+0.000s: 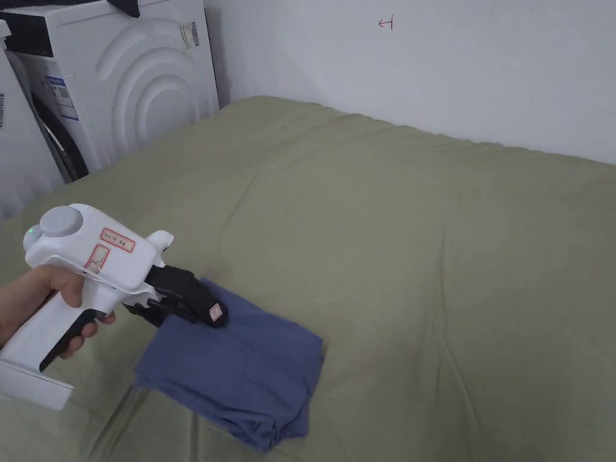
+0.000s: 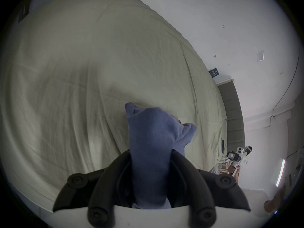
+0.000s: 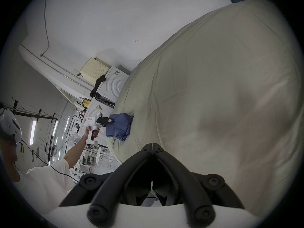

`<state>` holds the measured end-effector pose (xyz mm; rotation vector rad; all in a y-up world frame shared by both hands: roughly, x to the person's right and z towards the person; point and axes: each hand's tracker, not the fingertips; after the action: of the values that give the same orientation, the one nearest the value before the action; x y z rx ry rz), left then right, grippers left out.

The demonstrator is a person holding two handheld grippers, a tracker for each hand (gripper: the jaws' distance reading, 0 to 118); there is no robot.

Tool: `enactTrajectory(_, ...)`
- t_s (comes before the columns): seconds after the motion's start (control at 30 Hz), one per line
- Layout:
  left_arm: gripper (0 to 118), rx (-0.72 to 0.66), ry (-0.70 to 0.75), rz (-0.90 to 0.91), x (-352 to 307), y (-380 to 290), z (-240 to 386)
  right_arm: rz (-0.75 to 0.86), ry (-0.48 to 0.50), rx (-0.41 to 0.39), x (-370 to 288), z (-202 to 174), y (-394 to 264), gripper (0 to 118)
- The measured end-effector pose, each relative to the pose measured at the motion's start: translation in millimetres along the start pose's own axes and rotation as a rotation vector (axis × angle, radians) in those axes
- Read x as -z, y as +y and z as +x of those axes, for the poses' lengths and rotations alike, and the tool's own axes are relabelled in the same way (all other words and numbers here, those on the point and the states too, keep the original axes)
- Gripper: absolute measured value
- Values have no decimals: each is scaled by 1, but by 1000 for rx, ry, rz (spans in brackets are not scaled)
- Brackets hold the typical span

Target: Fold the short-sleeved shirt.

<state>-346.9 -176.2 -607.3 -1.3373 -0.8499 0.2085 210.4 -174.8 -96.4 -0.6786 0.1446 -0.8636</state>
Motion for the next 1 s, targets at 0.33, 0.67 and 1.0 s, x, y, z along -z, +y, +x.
enactTrajectory(0.33,51,64,139,218,-33,-56,100,117,-90,-120,-33,-11,7,0)
enactTrajectory(0.67,0,324,187,650,47,-179,350,472,-547,-473,-97,-64,17,0)
enactTrajectory(1.0,0,681,319,928,96,-240,505,727,-838,-725,-147,-99,-13,0)
